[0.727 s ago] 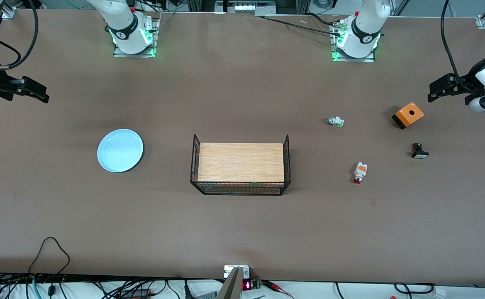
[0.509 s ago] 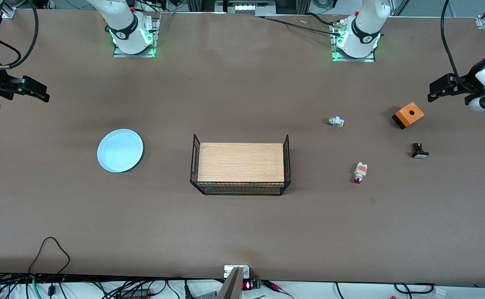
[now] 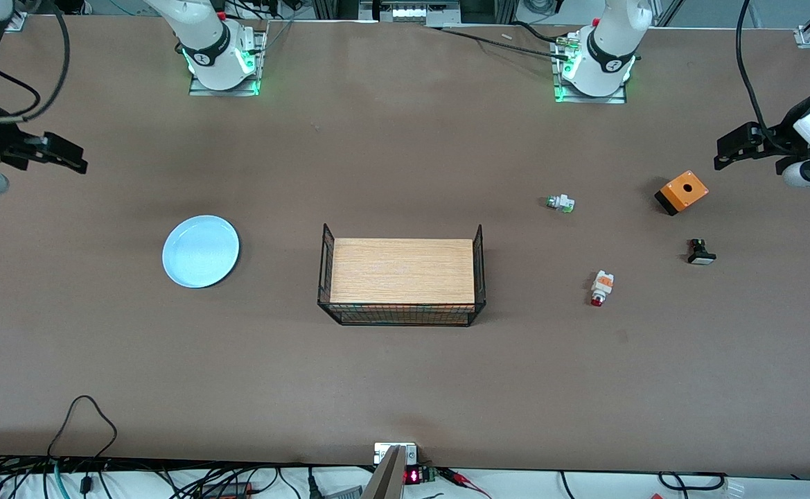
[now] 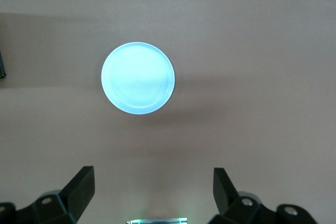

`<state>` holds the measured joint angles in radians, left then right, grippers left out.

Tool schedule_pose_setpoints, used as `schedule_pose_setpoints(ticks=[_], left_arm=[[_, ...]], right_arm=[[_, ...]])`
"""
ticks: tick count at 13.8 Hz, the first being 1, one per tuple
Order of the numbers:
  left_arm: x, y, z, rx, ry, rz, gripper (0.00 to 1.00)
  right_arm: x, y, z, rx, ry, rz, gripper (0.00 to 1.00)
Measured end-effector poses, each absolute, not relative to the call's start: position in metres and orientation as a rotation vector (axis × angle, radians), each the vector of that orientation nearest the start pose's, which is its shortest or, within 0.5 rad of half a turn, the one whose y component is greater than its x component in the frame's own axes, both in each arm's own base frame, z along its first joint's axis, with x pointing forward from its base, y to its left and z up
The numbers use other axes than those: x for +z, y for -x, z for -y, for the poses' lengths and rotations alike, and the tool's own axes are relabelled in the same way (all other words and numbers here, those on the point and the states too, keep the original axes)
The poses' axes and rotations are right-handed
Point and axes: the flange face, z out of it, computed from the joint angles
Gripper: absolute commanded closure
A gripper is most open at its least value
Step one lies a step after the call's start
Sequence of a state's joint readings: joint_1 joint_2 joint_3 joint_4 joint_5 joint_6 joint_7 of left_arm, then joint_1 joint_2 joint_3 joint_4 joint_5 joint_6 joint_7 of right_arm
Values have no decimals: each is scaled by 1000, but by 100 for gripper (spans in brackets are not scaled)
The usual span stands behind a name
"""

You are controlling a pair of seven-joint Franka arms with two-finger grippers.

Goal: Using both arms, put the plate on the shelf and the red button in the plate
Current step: 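Move the right gripper toward the light blue plate, then lower the right gripper to the plate rim, then grasp the plate rim with the right gripper and lift it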

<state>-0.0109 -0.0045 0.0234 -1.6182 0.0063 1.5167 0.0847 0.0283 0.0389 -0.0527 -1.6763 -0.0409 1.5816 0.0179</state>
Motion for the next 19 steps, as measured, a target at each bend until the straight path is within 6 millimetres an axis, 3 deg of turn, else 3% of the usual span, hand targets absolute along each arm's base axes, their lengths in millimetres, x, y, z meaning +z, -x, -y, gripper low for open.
schedule_pose_setpoints(ticks=[5, 8, 12, 15, 16, 18, 19], left_arm=[[600, -545, -8, 153, 3134, -113, 0], [600, -545, -8, 154, 3134, -112, 0], [600, -545, -8, 154, 3134, -112, 0], [600, -545, -8, 155, 3134, -112, 0], [600, -545, -8, 156, 3134, -112, 0], [600, -545, -8, 156, 3134, -112, 0], [600, -545, -8, 156, 3134, -112, 0]], right_arm=[[464, -602, 7, 277, 3180, -25, 0], [403, -617, 14, 244, 3184, -34, 0], [295, -594, 48, 71, 3186, 7, 0], [238, -574, 65, 64, 3183, 35, 0], [229, -572, 66, 83, 3182, 35, 4], [213, -570, 65, 114, 3179, 41, 43], [205, -569, 65, 126, 3178, 44, 55]])
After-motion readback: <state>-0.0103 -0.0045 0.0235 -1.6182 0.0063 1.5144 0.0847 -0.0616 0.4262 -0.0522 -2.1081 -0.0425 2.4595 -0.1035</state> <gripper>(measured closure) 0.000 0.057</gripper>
